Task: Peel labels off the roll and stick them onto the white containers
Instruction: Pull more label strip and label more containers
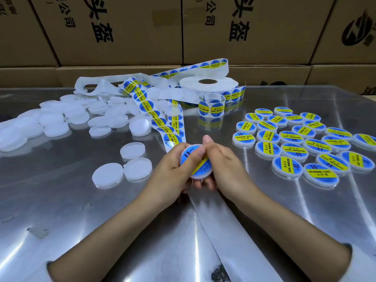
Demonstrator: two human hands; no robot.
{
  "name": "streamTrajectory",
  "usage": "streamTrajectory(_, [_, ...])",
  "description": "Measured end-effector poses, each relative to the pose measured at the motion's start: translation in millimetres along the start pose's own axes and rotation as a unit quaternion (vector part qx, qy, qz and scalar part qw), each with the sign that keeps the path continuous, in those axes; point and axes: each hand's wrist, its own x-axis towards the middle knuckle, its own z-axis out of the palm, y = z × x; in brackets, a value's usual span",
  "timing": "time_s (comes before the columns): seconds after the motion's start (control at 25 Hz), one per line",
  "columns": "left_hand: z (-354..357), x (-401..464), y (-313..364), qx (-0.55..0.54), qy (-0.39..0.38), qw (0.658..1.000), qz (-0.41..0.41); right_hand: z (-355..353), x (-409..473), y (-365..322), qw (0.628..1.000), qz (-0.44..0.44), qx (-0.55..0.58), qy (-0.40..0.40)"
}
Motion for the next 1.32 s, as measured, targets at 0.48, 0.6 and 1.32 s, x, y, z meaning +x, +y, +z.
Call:
streamTrajectory(0.48, [-10.9, -3.6, -0.7, 0.104, -0.104, 0.989, -0.010, -10.3, 4.8, -2.0, 0.992, 0.058, -0.029, -0.107])
streamTrajectory(0.6, [-12.7, -1.4, -4.4, 0.123, -0.076, 0.989, 0.003, -11.5, 6.7, 1.1, 0.992, 0.025, -0.030, -0.123])
streamTrajectory(1.32, [-32.7, -1.7, -17.5, 0.545, 0.034, 0.838, -0.004, -48.4, 15.3, 12.6, 0.853, -0.012, -0.504, 0.135])
